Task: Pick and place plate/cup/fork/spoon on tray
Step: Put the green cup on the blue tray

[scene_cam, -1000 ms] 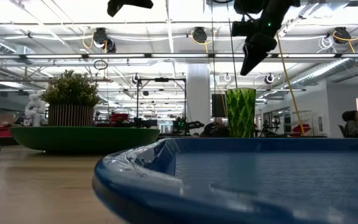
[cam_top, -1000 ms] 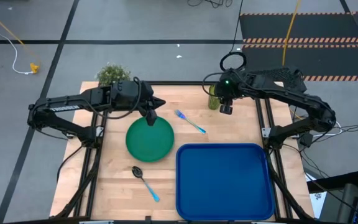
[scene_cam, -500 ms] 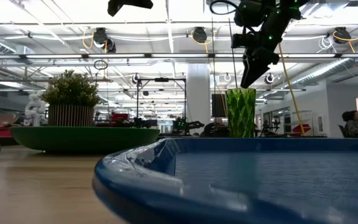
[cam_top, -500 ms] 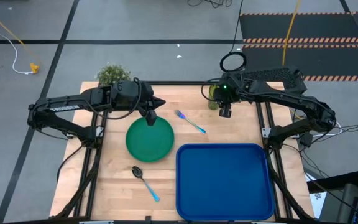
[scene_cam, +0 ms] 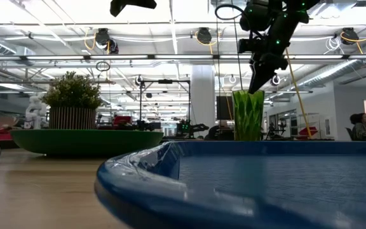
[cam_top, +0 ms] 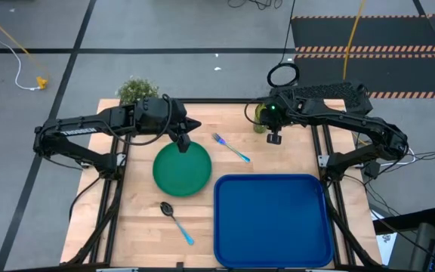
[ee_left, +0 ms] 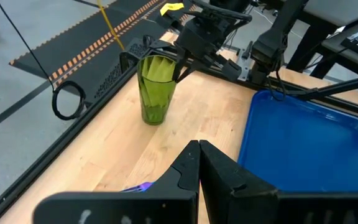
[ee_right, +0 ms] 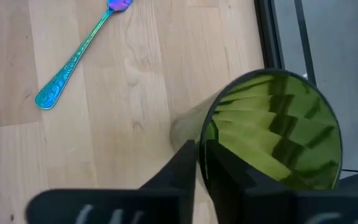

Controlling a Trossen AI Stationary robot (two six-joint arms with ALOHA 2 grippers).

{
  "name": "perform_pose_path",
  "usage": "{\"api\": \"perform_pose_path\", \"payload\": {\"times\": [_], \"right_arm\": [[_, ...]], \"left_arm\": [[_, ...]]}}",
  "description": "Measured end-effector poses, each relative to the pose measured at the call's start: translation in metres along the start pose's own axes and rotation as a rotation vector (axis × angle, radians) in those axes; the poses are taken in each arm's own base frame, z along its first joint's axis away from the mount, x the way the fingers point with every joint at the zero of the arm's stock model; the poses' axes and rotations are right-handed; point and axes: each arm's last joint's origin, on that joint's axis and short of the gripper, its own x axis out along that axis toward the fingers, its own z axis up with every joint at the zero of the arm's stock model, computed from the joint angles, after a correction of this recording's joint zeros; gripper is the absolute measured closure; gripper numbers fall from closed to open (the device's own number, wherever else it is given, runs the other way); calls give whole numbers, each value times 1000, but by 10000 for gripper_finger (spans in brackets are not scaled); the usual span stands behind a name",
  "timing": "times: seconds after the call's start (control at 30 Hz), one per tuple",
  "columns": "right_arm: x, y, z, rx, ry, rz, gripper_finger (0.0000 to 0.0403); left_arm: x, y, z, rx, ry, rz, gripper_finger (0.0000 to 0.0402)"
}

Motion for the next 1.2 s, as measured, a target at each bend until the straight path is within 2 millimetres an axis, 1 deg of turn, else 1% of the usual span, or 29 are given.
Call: {"api": "perform_pose_path", "payload": {"times": [0.1,0.47,1.03,1.2], "right_arm": [[0,0,0,1,4,3,398],[0,0,0,1,0,-2,396],[0,0,0,1,-1,-4,361],[0,0,0,10,-1,-4,344]], "left_arm": [[0,0,0,0,0,0,394],[0,0,0,0,0,0,394],[0,0,0,0,1,0,394],[0,0,0,0,1,0,394]]}}
